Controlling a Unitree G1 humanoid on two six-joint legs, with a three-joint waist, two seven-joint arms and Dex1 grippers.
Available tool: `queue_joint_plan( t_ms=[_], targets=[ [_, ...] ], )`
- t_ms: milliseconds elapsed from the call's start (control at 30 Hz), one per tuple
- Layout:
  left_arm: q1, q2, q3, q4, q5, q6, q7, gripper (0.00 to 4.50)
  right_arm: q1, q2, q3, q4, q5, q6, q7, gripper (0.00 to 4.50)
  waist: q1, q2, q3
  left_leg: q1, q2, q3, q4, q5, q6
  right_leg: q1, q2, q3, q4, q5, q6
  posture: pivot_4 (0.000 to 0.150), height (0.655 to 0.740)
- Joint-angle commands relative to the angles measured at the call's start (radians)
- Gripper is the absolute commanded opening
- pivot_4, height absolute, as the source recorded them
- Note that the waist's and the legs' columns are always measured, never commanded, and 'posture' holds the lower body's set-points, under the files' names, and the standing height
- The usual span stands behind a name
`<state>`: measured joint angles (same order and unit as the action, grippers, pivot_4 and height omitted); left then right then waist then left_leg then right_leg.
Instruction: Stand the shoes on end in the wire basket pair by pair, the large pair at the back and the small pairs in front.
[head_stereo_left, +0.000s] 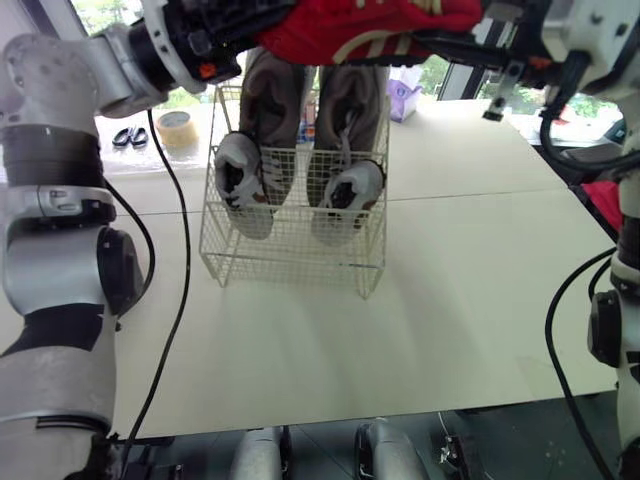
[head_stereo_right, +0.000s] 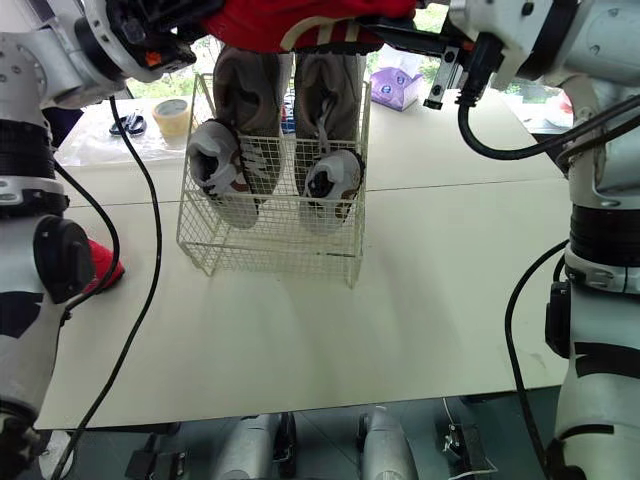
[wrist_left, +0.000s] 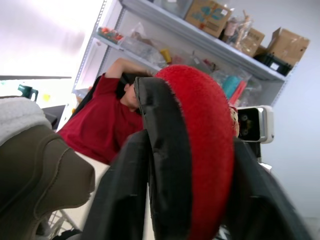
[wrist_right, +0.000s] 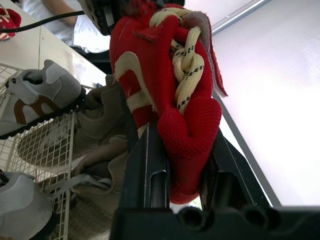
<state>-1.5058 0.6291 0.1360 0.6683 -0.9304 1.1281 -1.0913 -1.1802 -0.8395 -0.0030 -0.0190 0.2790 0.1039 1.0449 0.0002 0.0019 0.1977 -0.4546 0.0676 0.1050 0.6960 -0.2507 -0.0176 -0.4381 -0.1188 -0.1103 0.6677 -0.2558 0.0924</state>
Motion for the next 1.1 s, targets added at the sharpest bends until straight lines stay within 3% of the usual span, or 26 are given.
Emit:
queue_joint_plan(
  t_ms=[33, 100, 200, 300, 367, 467, 600, 833, 1100],
  targets=[
    [-0.015, 0.007, 0.056, -0.033, -0.009, 0.032, -0.007, 0.24, -0.008, 0.001, -0.036, -0.04, 0.028, 0.029, -0.011, 0.48, -0.004, 0.0, 0.0, 0.0, 0.0, 0.0, 0.0, 0.0, 0.0, 0.0, 0.0, 0.0, 0.0, 0.0, 0.0, 0.15, 0.6938],
    [-0.003, 0.009, 0.11, -0.034, -0.035, 0.062, 0.029, 0.24, 0.008, 0.007, -0.073, -0.046, 0.055, 0.088, -0.05, 0.48, -0.007, 0.0, 0.0, 0.0, 0.0, 0.0, 0.0, 0.0, 0.0, 0.0, 0.0, 0.0, 0.0, 0.0, 0.0, 0.15, 0.6938],
    [0.041, -0.025, 0.288, -0.085, -0.15, 0.114, 0.189, 0.24, 0.093, 0.047, -0.282, -0.083, 0.319, 0.39, -0.192, 1.56, -0.008, 0.0, 0.0, 0.0, 0.0, -0.001, 0.001, 0.0, 0.0, 0.0, 0.0, 0.0, 0.001, 0.0, 0.0, 0.15, 0.6938],
    [0.136, -0.131, 0.451, -0.258, -0.312, 0.102, 0.411, 0.24, 0.2, 0.203, -0.478, -0.152, 0.648, 0.587, -0.479, 3.09, -0.008, -0.003, -0.001, 0.0, 0.001, -0.003, 0.002, 0.0, 0.0, 0.002, 0.0, -0.001, 0.001, 0.0, 0.0, 0.15, 0.6938],
    [0.188, -0.212, 0.51, -0.369, -0.404, 0.062, 0.541, 0.24, 0.25, 0.329, -0.522, -0.207, 0.822, 0.636, -0.654, 4.11, -0.008, -0.003, -0.001, 0.001, 0.001, -0.004, 0.003, 0.0, 0.0, 0.004, -0.001, -0.001, 0.001, 0.0, 0.0, 0.15, 0.6938],
    [0.252, -0.344, 0.555, -0.504, -0.522, -0.036, 0.707, 0.24, 0.284, 0.557, -0.502, -0.282, 1.0, 0.597, -0.873, 4.11, -0.01, -0.003, -0.001, 0.004, 0.001, -0.003, 0.003, 0.001, -0.001, 0.005, -0.001, -0.001, 0.003, 0.0, -0.001, 0.15, 0.6938],
    [0.324, -0.458, 0.522, -0.617, -0.596, -0.139, 0.808, 0.24, 0.249, 0.732, -0.396, -0.323, 1.043, 0.548, -0.981, 4.11, -0.012, -0.002, -0.001, 0.006, 0.0, -0.003, 0.002, 0.001, -0.001, 0.006, -0.001, 0.0, 0.004, 0.0, -0.001, 0.15, 0.6938],
    [0.436, -0.522, 0.415, -0.709, -0.59, -0.244, 0.816, 0.24, 0.189, 0.741, -0.306, -0.31, 1.033, 0.506, -0.965, 4.11, -0.004, -0.003, -0.001, 0.004, -0.001, -0.003, 0.003, 0.0, 0.001, 0.006, -0.001, -0.001, 0.003, 0.0, 0.0, 0.15, 0.6938],
    [0.481, -0.503, 0.335, -0.705, -0.591, -0.279, 0.794, 0.24, 0.127, 0.748, -0.253, -0.275, 1.007, 0.456, -0.952, 4.11, -0.012, -0.003, -0.001, 0.004, 0.0, -0.003, 0.002, 0.0, 0.001, 0.006, 0.0, -0.001, 0.002, 0.0, -0.001, 0.15, 0.6938]
  ],
)
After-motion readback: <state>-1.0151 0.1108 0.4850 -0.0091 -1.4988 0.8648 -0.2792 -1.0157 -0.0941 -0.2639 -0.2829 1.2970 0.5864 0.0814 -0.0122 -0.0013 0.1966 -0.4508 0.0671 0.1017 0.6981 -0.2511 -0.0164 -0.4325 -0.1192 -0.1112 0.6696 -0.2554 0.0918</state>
